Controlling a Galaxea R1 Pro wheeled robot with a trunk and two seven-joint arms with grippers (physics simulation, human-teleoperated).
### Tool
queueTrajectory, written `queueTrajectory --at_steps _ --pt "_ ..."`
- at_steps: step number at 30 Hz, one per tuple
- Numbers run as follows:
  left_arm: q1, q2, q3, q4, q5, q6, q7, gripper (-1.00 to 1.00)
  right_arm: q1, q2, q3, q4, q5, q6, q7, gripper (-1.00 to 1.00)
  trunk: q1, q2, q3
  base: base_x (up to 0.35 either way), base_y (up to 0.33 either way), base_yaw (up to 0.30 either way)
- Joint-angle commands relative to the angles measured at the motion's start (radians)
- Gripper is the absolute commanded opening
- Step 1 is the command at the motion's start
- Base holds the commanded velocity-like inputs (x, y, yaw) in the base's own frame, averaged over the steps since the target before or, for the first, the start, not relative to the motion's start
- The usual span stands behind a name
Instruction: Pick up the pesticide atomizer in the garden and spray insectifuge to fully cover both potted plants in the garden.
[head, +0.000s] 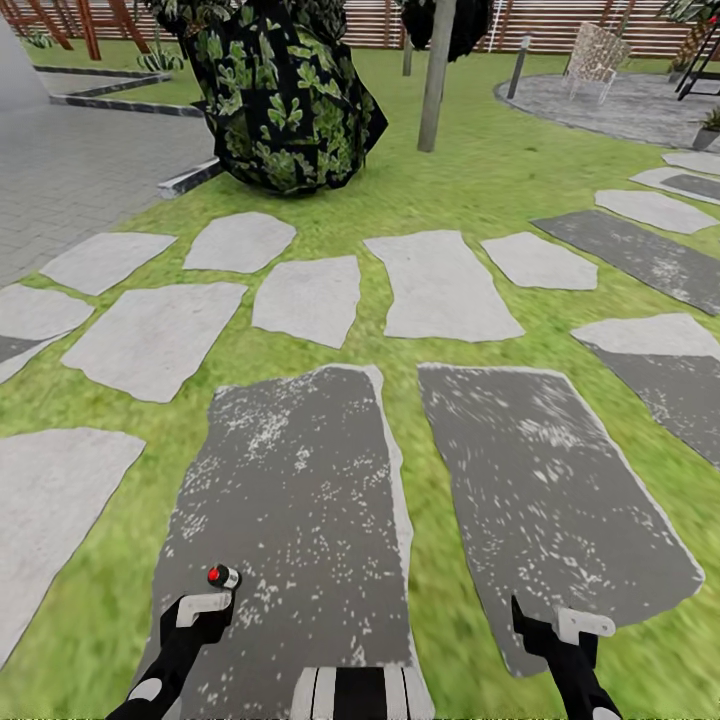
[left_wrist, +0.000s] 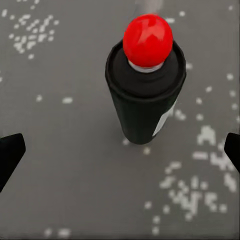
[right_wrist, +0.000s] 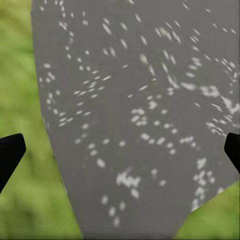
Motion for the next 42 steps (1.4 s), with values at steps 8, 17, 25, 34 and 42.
queueTrajectory --at_steps 8,17,25,34,42 --pt "0.0 -0.001 -0.001 0.001 -0.002 -0.002 -0.001 1.0 0.0 0.0 0.0 0.001 0.002 -0.003 0.0 1.0 0.0 0.0 -0.005 0.066 0.0 0.0" --pt "0.0 0.0 0.0 0.001 0.003 -0.002 -0.001 1.0 0.0 0.0 0.0 0.001 0.002 -0.003 0.0 1.0 0.0 0.0 -0.005 0.08 0.0 0.0" --pt "0.0 0.0 0.001 0.001 0.005 -0.003 -0.001 1.0 0.0 -0.001 0.0 0.001 0.002 -0.003 0.0 1.0 0.0 0.0 -0.005 0.053 -0.046 0.0" --pt "0.0 0.0 -0.001 0.001 0.005 -0.004 -0.001 1.0 0.0 0.0 0.0 0.001 0.002 -0.003 0.0 1.0 0.0 0.0 -0.007 0.002 -0.002 0.0" --pt "0.0 0.0 -0.001 0.001 0.002 -0.005 -0.001 1.0 0.0 0.0 0.0 0.001 0.002 -0.003 0.0 1.0 0.002 -0.001 -0.034 0.0 0.0 0.0"
